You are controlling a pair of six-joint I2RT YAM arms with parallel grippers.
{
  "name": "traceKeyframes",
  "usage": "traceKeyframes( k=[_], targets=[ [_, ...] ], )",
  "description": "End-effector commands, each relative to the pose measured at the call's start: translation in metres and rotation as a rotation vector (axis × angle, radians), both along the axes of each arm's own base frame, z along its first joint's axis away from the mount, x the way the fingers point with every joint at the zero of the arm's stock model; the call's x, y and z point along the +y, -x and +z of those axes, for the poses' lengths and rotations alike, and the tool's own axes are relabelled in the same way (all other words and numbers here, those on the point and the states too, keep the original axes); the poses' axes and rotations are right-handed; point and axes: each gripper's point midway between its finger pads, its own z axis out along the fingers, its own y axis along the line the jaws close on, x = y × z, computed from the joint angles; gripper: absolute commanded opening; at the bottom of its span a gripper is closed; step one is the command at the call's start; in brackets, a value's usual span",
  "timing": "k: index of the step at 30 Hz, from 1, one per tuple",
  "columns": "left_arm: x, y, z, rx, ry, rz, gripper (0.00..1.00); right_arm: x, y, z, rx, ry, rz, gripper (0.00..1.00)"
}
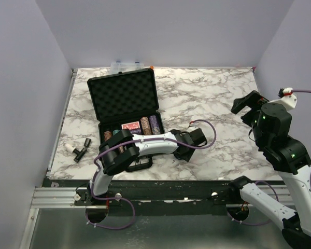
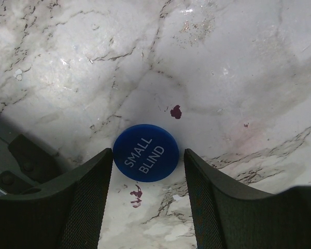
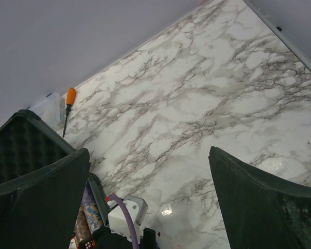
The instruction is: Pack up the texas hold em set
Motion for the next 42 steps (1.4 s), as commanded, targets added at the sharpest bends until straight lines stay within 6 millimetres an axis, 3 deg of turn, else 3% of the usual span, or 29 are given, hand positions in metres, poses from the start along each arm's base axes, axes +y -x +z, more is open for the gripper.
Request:
traceKeyframes(
  k=[1,9,27,32,42],
  targets=[
    [0.015,0.012,-0.021,0.063,-0.049,0.011,0.59,0.002,-0.002,-0.003,0.005,0.007,0.013,1.00],
    [0.024,0.016,-0.033,0.111,-0.065,0.013,0.65,0.004,-0.003,-0.007,0.013,0.000,0.021,1.00],
    [0.026,0.023,-0.044,0.153,-0.071,0.019,0.44,0.004,-0.005,-0.013,0.026,0.010,0.013,1.00],
    [0.025,0.023,-0.040,0.143,-0.060,0.022,0.38,0.003,-0.004,-0.014,0.027,0.012,0.008,1.00],
    [0.017,0.022,-0.011,0.069,-0.010,0.016,0.29,0.003,-0.004,-0.015,0.031,0.011,0.008,1.00]
  ],
)
